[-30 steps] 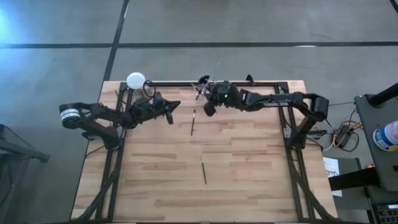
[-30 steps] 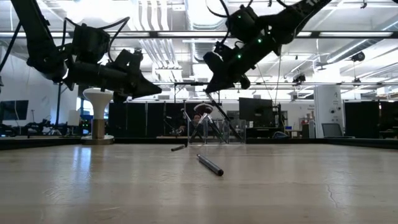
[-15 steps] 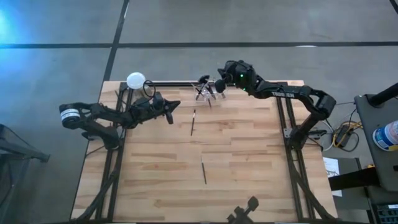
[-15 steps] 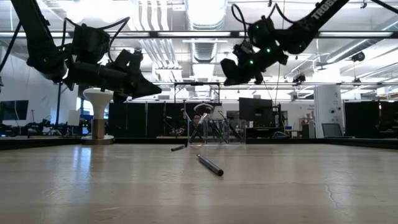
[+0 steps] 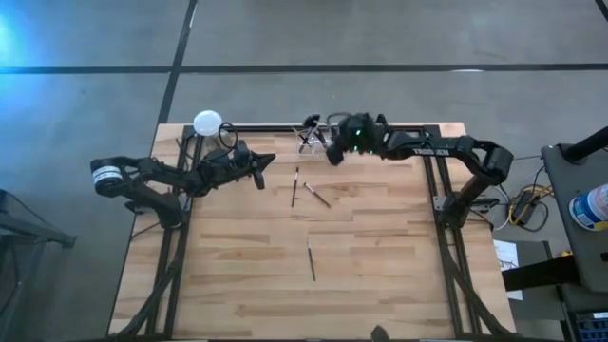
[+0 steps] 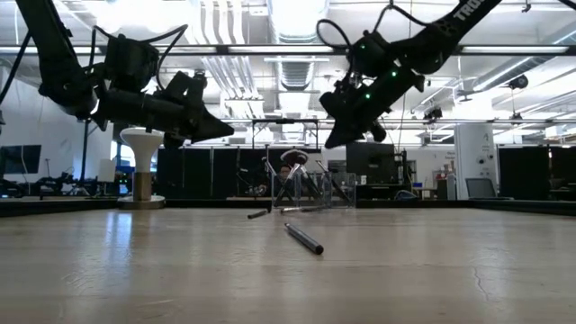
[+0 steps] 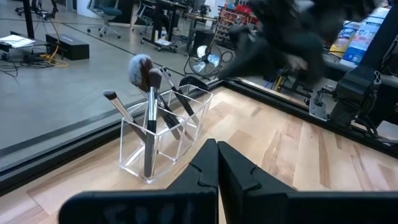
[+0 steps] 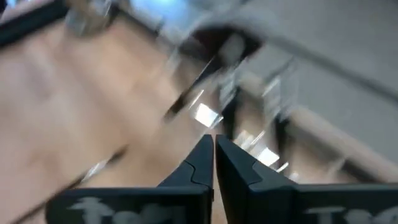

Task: Pick & Place Makeup Brushes
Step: Put the black eyeshadow brush into the transparent organizer

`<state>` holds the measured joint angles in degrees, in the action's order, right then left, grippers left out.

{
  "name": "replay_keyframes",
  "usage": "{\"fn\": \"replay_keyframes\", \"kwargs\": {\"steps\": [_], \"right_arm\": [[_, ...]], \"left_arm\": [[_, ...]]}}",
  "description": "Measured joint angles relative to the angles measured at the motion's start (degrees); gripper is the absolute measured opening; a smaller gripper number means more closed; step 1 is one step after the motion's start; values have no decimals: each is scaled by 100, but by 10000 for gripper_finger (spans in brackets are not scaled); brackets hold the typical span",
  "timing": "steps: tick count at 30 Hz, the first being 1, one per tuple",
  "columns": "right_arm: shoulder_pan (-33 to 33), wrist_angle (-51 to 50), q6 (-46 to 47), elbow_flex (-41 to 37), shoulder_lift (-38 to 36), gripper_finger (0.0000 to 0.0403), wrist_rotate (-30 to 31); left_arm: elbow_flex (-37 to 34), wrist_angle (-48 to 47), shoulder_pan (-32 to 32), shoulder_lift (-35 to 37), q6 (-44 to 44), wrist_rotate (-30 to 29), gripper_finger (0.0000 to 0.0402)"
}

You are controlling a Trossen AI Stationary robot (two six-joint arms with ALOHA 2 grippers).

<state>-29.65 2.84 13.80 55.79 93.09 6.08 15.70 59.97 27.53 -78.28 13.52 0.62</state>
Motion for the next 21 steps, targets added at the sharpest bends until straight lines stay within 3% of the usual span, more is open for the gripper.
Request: {"fn": "replay_keyframes", "kwargs": {"steps": [4,14,21], "right_arm": [[534,-586,568,-2,39,39,-15],[1473,-582,1712,119,599,137,-39],[2166,-1269,1969,351,834,168,-79]], "left_arm": [[-2,1,0,0,2,0,0],[-4,-84,13,-2,-18,-4,0],[-6,-140,13,-2,-31,-11,0]]}}
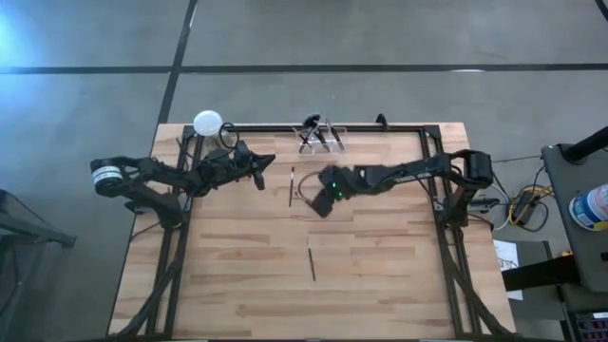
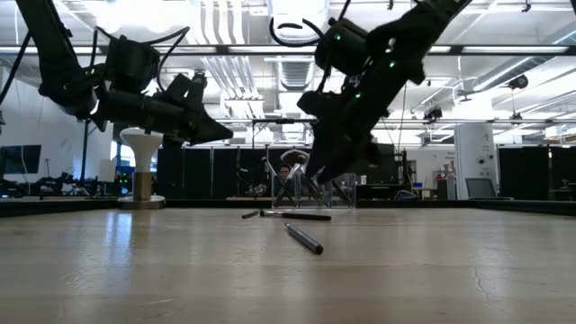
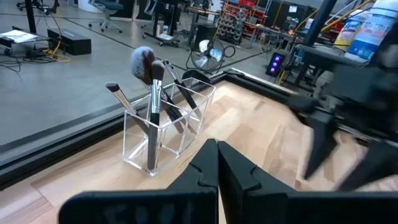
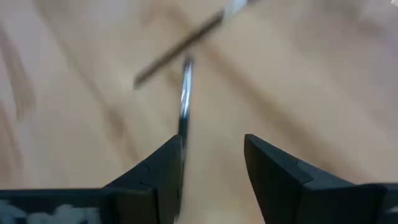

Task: Pick & Place Makeup Brushes
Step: Put the black eyeshadow brush into the transparent organizer

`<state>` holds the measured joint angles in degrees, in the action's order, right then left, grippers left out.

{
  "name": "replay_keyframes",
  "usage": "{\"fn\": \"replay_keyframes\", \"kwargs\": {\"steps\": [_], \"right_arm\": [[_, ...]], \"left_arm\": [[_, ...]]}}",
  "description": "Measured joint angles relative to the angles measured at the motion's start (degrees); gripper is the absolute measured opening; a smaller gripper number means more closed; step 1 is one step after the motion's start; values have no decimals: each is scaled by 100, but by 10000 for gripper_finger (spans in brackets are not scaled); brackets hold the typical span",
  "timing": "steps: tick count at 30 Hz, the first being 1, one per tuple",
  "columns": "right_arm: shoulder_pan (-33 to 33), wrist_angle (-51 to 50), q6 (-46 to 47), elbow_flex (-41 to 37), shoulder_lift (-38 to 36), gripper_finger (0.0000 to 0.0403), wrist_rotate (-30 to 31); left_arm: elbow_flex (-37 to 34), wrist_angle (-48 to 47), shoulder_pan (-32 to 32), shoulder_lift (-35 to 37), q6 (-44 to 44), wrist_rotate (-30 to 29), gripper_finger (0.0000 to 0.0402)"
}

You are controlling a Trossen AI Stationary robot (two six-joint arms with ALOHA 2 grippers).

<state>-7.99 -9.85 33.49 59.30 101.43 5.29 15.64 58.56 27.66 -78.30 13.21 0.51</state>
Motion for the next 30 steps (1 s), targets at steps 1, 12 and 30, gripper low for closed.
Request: {"fn": "replay_keyframes", "kwargs": {"steps": [1,12,30], "right_arm": [[113,-141,73,13,-2,168,5],[662,-201,557,-14,338,133,382],[664,-329,385,191,1034,18,445]], "left_arm": [[2,-6,2,0,0,-2,0],[17,-11,2,0,40,-4,0],[52,-90,9,-2,140,29,0]]}}
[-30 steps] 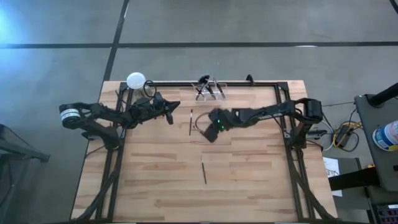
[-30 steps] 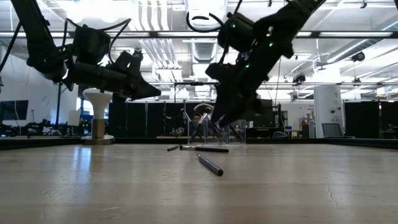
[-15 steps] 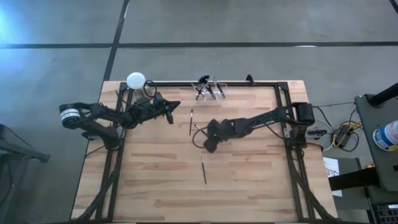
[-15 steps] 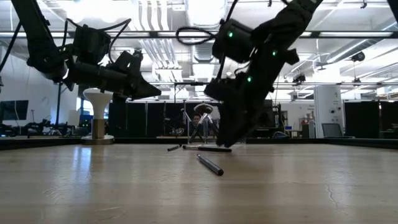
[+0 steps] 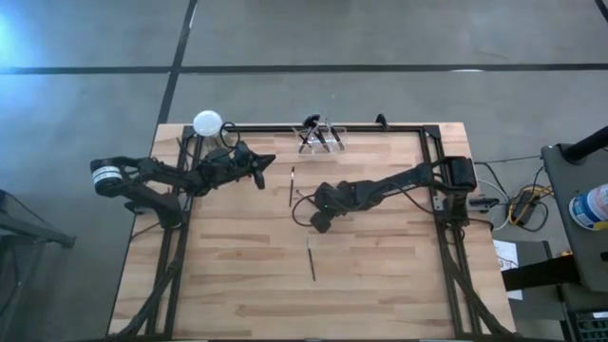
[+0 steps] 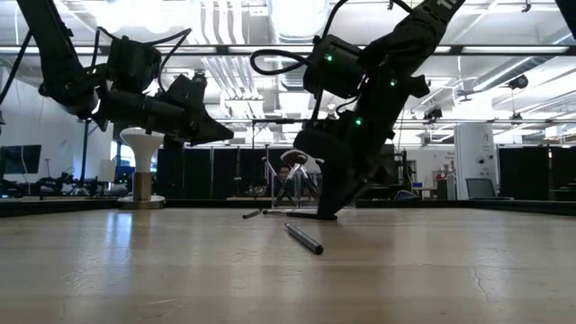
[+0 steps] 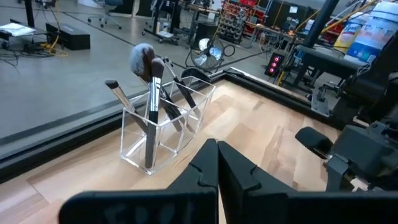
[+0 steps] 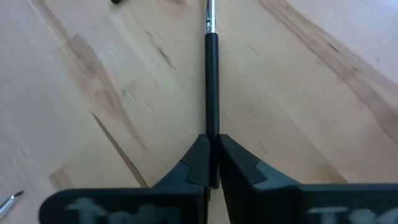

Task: Pick & Place Makeup Brushes
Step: Put the black eyeshadow brush into the transparent organizer

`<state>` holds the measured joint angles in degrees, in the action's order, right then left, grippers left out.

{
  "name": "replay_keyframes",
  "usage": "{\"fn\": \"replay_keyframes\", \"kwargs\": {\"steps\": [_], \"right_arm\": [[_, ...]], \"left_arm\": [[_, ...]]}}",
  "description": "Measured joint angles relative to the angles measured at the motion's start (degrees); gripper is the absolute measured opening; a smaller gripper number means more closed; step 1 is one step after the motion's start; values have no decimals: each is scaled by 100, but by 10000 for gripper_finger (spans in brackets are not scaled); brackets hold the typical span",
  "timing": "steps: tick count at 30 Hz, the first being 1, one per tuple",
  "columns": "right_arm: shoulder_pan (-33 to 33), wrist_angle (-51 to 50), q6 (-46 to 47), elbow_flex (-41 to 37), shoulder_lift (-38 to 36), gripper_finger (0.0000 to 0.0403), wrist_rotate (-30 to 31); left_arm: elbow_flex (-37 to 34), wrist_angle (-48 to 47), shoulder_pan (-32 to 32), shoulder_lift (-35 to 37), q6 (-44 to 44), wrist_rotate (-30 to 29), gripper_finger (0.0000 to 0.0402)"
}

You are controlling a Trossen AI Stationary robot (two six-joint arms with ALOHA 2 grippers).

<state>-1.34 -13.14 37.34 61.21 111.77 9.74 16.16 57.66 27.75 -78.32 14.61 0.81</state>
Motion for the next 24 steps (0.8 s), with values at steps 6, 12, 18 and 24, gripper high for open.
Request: {"fn": "replay_keyframes", "kwargs": {"steps": [6,12,18,24], "right_arm": [[-2,52,-412,-66,-216,15,-40],[-2,884,-478,-705,-639,14,132],[-4,2993,-479,-1675,-1048,13,199],[-35,4586,-946,-2304,-1639,13,514]], "left_arm": [[156,39,0,11,770,42,1],[280,83,-97,15,928,468,36],[299,484,-252,7,1223,884,78],[311,1253,-392,0,1476,1341,85]]}}
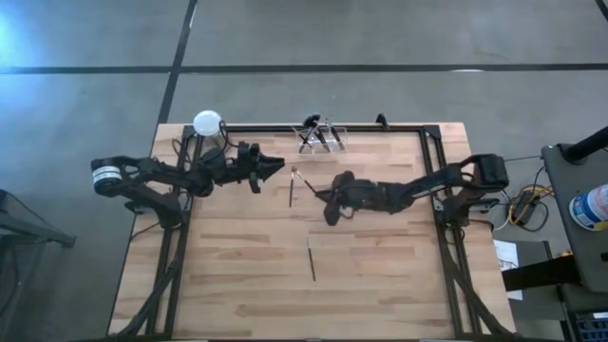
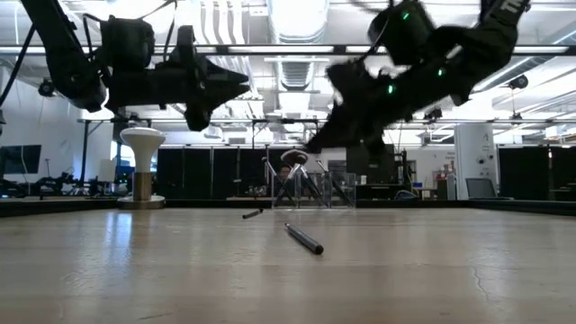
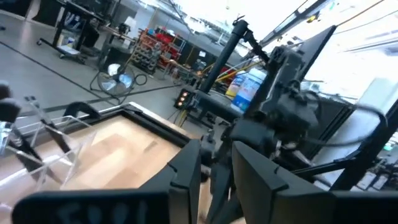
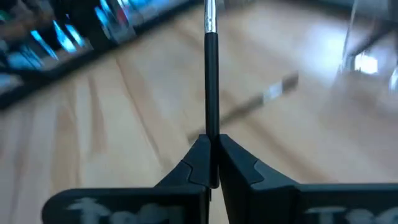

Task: Pick & Place Makeup Brushes
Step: Put the black eyeshadow brush into the transparent organizer

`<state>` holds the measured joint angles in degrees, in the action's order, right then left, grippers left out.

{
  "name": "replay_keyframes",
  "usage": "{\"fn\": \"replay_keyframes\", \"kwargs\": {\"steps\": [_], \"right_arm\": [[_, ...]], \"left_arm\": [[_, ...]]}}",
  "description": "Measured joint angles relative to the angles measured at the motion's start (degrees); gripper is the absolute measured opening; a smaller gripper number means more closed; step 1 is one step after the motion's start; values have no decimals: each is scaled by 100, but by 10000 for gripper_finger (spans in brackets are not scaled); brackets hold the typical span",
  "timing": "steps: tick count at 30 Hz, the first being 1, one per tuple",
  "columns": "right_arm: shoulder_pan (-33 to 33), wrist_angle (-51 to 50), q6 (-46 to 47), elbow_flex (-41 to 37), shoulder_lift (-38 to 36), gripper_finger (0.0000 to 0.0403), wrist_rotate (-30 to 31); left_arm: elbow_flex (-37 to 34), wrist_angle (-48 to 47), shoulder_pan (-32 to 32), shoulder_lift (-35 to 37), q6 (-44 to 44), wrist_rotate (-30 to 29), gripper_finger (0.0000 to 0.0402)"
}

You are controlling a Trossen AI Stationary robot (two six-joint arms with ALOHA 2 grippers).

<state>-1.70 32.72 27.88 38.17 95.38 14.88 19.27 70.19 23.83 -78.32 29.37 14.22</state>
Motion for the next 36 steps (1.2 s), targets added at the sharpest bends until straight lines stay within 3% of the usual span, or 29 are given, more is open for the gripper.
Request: {"fn": "replay_keyframes", "kwargs": {"steps": [9,18,36], "right_arm": [[-124,962,-888,68,-541,13,28],[-131,946,-1353,456,-446,13,-104],[-131,950,-1509,460,-446,13,-210]], "left_arm": [[300,-50,-260,0,-172,2,85],[603,-98,-417,0,-245,-4,85],[1004,-334,-467,-4,-454,26,85]]}}
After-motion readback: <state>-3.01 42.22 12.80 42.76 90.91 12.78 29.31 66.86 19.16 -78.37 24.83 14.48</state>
